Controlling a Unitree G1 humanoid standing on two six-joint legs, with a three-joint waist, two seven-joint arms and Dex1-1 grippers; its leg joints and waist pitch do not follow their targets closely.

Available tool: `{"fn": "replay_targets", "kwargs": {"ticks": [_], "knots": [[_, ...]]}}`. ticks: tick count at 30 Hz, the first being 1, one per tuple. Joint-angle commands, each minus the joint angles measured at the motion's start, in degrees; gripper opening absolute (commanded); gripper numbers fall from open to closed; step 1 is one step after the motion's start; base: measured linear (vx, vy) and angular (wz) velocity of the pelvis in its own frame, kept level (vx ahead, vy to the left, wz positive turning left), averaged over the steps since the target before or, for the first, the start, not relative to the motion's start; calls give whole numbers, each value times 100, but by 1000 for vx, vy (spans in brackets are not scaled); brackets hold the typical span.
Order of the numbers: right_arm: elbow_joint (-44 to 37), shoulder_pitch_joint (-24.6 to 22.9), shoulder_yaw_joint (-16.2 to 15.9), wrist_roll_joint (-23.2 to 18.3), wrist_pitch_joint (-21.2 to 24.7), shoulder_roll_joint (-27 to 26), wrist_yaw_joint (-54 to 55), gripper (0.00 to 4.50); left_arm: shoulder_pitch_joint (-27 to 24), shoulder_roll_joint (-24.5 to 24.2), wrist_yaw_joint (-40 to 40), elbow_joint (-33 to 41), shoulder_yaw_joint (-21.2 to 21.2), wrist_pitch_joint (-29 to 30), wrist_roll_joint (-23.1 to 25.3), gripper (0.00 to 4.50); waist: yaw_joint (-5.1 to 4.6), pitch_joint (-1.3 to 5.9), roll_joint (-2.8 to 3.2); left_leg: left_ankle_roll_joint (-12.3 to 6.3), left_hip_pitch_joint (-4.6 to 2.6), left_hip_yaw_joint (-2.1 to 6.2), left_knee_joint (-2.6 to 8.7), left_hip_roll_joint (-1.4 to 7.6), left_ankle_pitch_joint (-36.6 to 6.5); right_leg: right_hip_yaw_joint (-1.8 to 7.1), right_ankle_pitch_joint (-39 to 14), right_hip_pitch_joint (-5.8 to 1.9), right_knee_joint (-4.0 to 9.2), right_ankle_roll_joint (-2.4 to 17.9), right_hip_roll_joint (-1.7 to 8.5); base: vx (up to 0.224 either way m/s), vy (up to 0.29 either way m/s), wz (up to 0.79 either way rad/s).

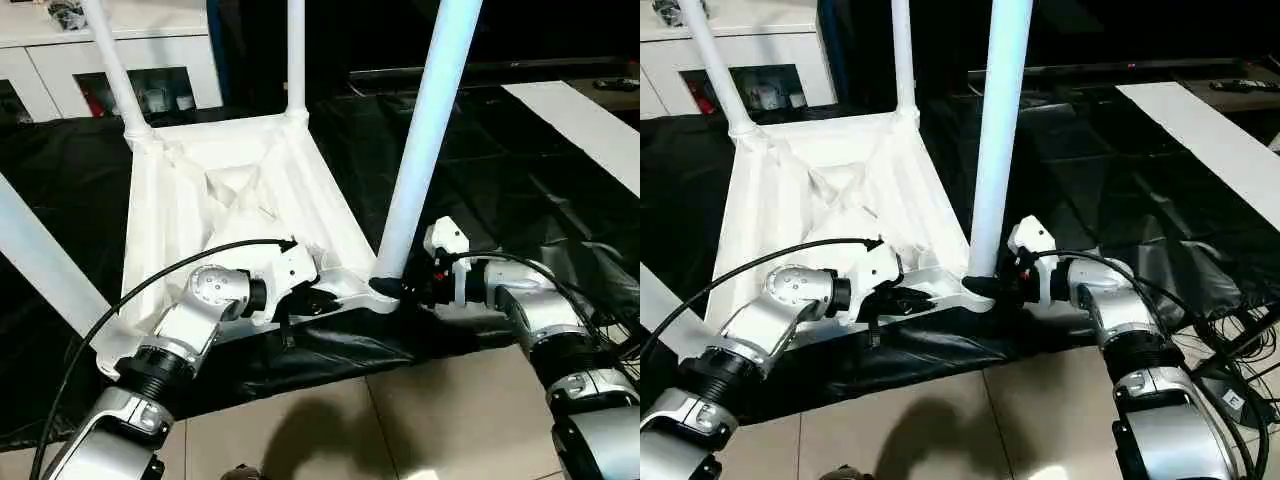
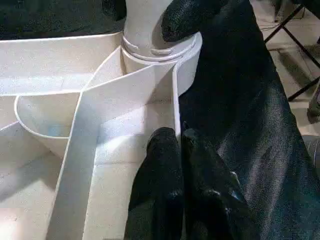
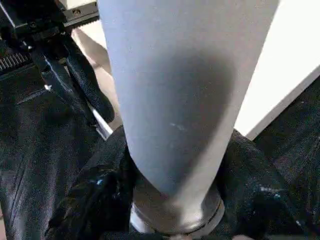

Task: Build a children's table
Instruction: Rotate leg to tighten

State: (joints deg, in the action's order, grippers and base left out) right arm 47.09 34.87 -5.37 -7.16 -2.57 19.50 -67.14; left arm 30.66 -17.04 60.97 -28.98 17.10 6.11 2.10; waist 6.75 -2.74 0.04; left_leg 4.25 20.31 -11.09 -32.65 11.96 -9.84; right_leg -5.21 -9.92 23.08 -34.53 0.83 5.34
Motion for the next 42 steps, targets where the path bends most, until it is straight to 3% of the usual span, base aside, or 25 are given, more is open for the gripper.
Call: {"fn": "replay_targets", "kwargs": {"ticks": [1, 5, 6, 7, 8, 10, 11, 12, 15, 16, 17, 19, 21, 24, 26, 28, 30, 32, 33, 34, 35, 36, 37, 39, 42], "knots": [[-277, -403, -37, -215, 309, -361, 230, 202, -85, 125, -162, -81, 139, 139, 102, 0, 23, 373, -67, -385, -5, 53, 305, 155, -1099, 269, -1219, -307, 379, 1214, 321, 0, 0, 0], [-376, -666, 64, -160, 335, -770, 1067, 202, -46, 280, -429, -106, 120, 223, 133, 0, -16, 322, -60, -237, -29, 70, 362, 149, -1456, 269, -1872, -271, 462, 1047, 336, 0, 0, 0], [-376, -666, 64, -160, 335, -770, 1067, 201, -46, 280, -429, -106, 120, 223, 133, 0, -44, 302, -55, -142, -56, 90, 382, 142, -1740, 252, -2397, -256, 525, 902, 345, 0, 0, 0], [-277, -730, 266, -162, 339, -1382, 2161, 200, -13, 471, -775, -143, 80, 339, 169, 0, -69, 292, -13, -37, -87, 104, 398, 142, -1927, 256, -2757, -224, 581, 779, 358, 0, 0, 0], [-199, -721, 370, -167, 350, -1663, 2643, 200, -1, 553, -940, -161, 56, 391, 188, 0, -95, 281, -17, 15, -98, 110, 402, 133, -2022, 254, -2914, -199, 604, 725, 358, -50, -3, -5], [-80, -682, 430, -109, 304, -1911, 3142, 199, 8, 627, -1072, -170, 30, 451, 194, 0, -175, 274, 24, 150, -90, 183, 431, 121, -2300, 195, -3327, -221, 644, 541, 372, -59, 4, -10], [72, -593, 421, 12, 197, -2247, 3687, 199, 15, 708, -1229, -174, 8, 504, 216, 0, -237, 259, 9, 177, -68, 212, 441, 105, -2503, 151, -3565, -229, 693, 396, 362, -65, 18, -15], [90, -573, 392, 53, 168, -2304, 3762, 199, 14, 718, -1247, -171, 8, 511, 220, 0, -281, 249, 57, 218, -100, 249, 449, 103, -2739, 107, -3741, -206, 751, 315, 371, -61, 27, -15], [97, -460, 8, 505, -185, -2656, 4144, 199, -12, 756, -1311, -104, 27, 553, 247, 0, -432, 217, 120, 245, -163, 352, 499, 138, -3453, -72, -3517, -244, 834, 301, 348, -33, 26, -9], [26, -482, -90, 605, -333, -2663, 4116, 234, -29, 741, -1295, -71, 36, 558, 250, 0, -491, 188, 122, 233, -175, 383, 539, 152, -3812, -160, -3503, -289, 869, 221, 314, -38, 52, -13], [-64, -522, -85, 615, -546, -2593, 4027, 255, -77, 679, -1228, -14, 45, 534, 249, 0, -498, 206, 114, 216, -185, 391, 536, 153, -3875, -165, -3475, -312, 869, 200, 326, -37, 52, -10], [-112, -547, -13, 645, -682, -2515, 4046, 274, -114, 643, -1203, 11, 24, 511, 273, 0, -521, 178, 137, 180, -284, 381, 537, 156, -4042, -162, -3395, -264, 911, 284, 368, 0, 0, 0], [-185, -613, 14, 761, -871, -2247, 4011, 288, -146, 532, -1130, 4, 18, 419, 281, 0, -530, 170, 127, 169, -261, 386, 530, 134, -3971, -163, -3514, -282, 925, 249, 394, 0, 0, 0], [-312, -714, 116, 703, -935, -2021, 3842, 319, -155, 429, -1020, -23, 14, 300, 272, 0, -466, 195, 101, 61, -243, 336, 509, 110, -3484, -35, -3417, -249, 912, 362, 446, 0, 0, 0], [-674, -1005, 189, 775, -1033, -1574, 3716, 327, -145, 276, -866, -105, -10, -4, 270, 0, -425, 212, 77, 15, -188, 322, 525, 117, -3119, 30, -3146, -279, 858, 486, 439, 0, 0, 0], [-900, -1159, 239, 723, -1012, -1406, 3600, 327, -145, 211, -782, -132, -23, -131, 263, 0, -309, 278, 25, -107, -139, 240, 525, 128, -2471, 171, -2413, -288, 732, 710, 409, 32, -5, 3], [-1117, -1312, 291, 631, -981, -1264, 3460, 327, -147, 155, -704, -175, -30, -252, 261, 0, -251, 297, -31, -222, -114, 167, 498, 122, -2039, 240, -1892, -274, 632, 908, 375, 53, -25, 9], [-1924, -1807, 409, 233, -746, -944, 2993, 327, -186, -23, -461, -229, -45, -516, 231, 0, -176, 266, -63, -387, -173, 115, 456, 99, -2018, 306, -2092, -203, 651, 889, 340, 56, -40, 15], [-2191, -1990, 443, 78, -666, -854, 2815, 327, -215, -74, -366, -261, -48, -636, 207, 0, -135, 281, -102, -429, -165, 100, 443, 102, -1958, 340, -2204, -203, 641, 846, 344, 68, -58, 15], [-2585, -2225, 481, -128, -503, -747, 2620, 327, -272, -135, -231, -229, -75, -727, 134, 0, -96, 293, -85, -438, -124, 111, 445, 111, -1802, 364, -2066, -219, 591, 866, 340, 68, -58, 15], [-3008, -2500, 529, -338, -329, -609, 2407, 327, -354, -188, -110, -178, -129, -828, 38, 0, -84, 312, -84, -451, -98, 113, 444, 121, -1674, 367, -1887, -251, 565, 869, 341, 64, -51, 6], [-3237, -2654, 554, -448, -238, -520, 2292, 327, -409, -218, -12, -119, -165, -867, -40, 0, -31, 368, -136, -550, -42, 121, 409, 123, -1201, 366, -1256, -331, 463, 891, 334, 70, -36, 0], [-3702, -2993, 620, -668, -27, -262, 2125, 331, -564, -312, 329, 113, -261, -833, -340, 28, -21, 373, -144, -674, 8, 119, 381, 120, -843, 355, -735, -321, 390, 969, 312, 70, -36, 0], [-3923, -3196, 769, -812, 147, -73, 2070, 331, -693, -425, 557, 366, -331, -802, -558, 28, -3, 352, -220, -777, 58, 98, 342, 78, -679, 351, -662, -335, 373, 986, 324, 35, -11, 0], [-3997, -3300, 968, -840, 262, 65, 2158, 334, -801, -521, 578, 632, -448, -879, -704, 58, -14, 340, -168, -668, 30, 97, 353, 98, -816, 329, -1173, -287, 415, 988, 323, 17, -6, 0]]}}
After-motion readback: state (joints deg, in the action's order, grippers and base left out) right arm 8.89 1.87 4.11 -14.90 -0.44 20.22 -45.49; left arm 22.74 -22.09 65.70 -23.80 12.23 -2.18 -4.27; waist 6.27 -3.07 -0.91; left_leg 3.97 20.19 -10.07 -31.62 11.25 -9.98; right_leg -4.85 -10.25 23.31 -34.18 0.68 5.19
